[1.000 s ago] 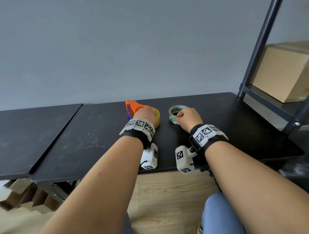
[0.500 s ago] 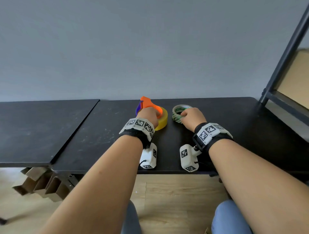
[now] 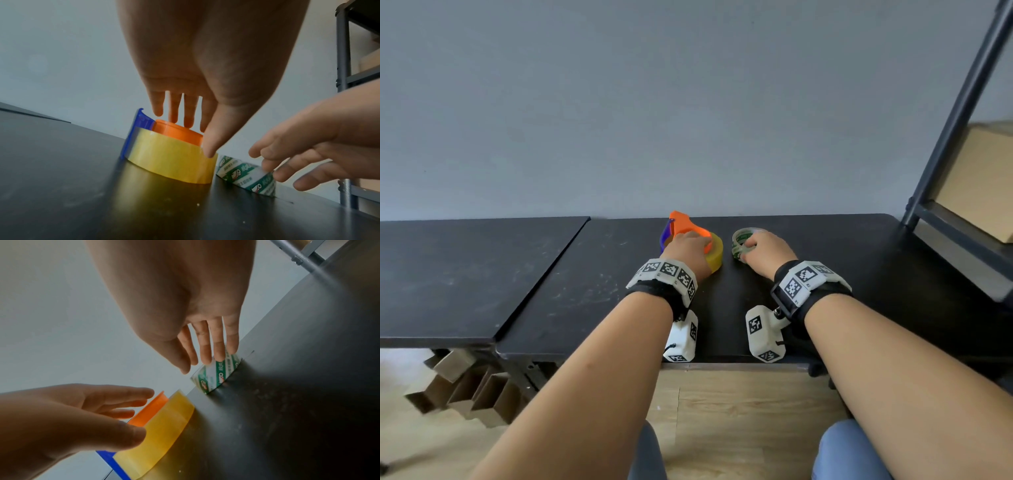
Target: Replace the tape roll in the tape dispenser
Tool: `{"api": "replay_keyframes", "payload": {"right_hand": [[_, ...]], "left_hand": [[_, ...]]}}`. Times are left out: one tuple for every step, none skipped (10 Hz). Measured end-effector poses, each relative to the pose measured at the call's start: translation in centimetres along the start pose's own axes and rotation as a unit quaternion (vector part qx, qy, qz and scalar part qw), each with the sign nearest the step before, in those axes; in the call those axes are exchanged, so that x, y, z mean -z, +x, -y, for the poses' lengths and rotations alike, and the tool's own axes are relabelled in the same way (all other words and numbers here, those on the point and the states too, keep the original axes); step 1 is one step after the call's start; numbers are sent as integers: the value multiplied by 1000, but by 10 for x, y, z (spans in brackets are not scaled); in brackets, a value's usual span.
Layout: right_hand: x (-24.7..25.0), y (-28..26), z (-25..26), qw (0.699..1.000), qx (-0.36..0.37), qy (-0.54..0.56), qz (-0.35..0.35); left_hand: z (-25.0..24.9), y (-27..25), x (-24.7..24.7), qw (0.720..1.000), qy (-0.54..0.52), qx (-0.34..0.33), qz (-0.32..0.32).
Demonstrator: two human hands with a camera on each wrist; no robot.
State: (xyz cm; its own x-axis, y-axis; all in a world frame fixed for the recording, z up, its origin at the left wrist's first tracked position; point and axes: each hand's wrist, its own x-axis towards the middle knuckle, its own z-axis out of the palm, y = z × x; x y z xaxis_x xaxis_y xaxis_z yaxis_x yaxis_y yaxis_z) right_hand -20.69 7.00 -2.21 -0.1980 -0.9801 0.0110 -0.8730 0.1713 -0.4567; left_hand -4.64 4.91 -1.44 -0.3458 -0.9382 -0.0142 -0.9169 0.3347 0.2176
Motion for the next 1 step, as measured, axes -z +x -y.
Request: {"api": "replay_keyframes", "payload": {"right_hand": [[4,1,3,999,30,-6,21]], "left_hand": [[1,2,5,999,36,28,0]]}}
